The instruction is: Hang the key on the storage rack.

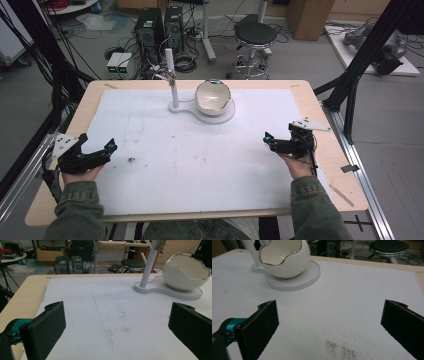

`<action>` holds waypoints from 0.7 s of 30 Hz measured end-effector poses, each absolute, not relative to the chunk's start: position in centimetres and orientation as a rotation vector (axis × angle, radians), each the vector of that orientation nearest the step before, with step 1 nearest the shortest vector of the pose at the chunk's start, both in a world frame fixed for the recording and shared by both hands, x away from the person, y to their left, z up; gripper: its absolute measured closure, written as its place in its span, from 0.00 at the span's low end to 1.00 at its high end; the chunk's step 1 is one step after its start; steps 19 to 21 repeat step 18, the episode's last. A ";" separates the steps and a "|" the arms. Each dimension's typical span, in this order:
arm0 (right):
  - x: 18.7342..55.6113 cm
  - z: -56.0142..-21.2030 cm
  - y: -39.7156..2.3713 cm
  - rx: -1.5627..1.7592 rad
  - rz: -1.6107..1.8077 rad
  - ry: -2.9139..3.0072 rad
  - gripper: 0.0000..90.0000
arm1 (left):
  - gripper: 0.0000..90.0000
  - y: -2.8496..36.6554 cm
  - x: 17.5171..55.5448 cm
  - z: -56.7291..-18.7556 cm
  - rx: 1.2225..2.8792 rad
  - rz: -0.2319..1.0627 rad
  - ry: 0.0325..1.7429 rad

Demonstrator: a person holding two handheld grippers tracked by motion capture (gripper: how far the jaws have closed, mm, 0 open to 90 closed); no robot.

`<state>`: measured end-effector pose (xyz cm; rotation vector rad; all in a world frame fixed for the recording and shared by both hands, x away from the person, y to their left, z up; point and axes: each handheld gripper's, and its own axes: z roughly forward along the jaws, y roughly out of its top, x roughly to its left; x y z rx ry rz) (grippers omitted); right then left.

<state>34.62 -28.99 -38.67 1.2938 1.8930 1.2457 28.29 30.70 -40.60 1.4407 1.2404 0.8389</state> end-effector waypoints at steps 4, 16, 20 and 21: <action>33.7 -39.0 -29.1 1.304 1.263 1.804 0.01 | 0.02 30.7 28.3 -40.6 1.446 0.836 1.243; 32.5 -39.4 -29.3 1.209 1.267 1.692 0.01 | 0.02 30.8 28.5 -40.7 1.434 0.825 1.242; 32.5 -39.5 -29.2 1.204 1.268 1.705 0.01 | 0.02 30.8 28.5 -40.7 1.430 0.822 1.242; 32.5 -39.5 -29.2 1.204 1.268 1.705 0.01 | 0.02 30.8 28.5 -40.7 1.430 0.822 1.242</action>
